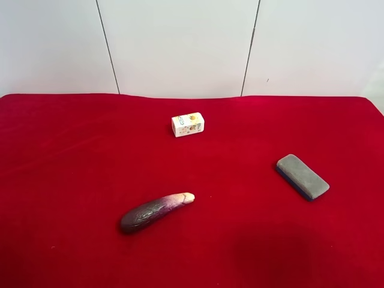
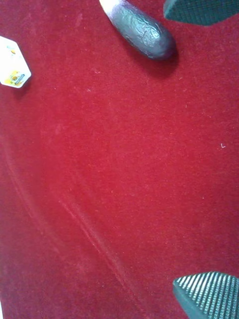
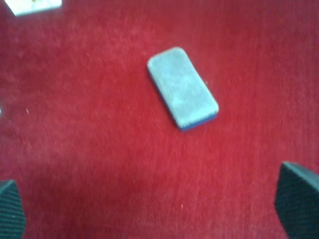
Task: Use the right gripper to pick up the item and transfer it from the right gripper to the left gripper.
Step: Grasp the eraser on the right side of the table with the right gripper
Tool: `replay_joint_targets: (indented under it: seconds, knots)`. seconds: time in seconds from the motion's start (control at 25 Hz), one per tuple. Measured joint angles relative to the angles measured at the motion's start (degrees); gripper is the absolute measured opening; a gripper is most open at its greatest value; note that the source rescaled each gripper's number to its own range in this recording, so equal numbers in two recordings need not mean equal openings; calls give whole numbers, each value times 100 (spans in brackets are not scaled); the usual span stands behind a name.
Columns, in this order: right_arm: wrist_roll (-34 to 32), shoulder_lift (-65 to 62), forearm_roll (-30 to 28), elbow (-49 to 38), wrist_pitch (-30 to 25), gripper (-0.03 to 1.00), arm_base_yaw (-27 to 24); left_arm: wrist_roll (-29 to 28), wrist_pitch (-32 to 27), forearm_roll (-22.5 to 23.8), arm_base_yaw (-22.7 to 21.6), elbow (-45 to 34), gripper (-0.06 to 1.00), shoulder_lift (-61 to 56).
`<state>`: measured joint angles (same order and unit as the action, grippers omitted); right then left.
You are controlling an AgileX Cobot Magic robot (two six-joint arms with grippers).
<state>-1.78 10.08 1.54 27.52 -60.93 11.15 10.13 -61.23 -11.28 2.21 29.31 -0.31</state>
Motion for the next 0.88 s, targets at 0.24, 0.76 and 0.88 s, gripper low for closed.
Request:
replay_joint_targets:
  seconds: [0.24, 0.76, 0.88]
  knots:
    - [-44, 1079, -154, 0, 0, 100, 0, 0, 0, 0, 0, 0, 100, 0]
    - [-295, 2976, -876, 611, 26, 100, 0, 0, -5, 0, 0, 0, 100, 0]
    - [-295, 3481, -1070, 718, 50, 100, 0, 0, -5, 0, 0, 0, 100, 0]
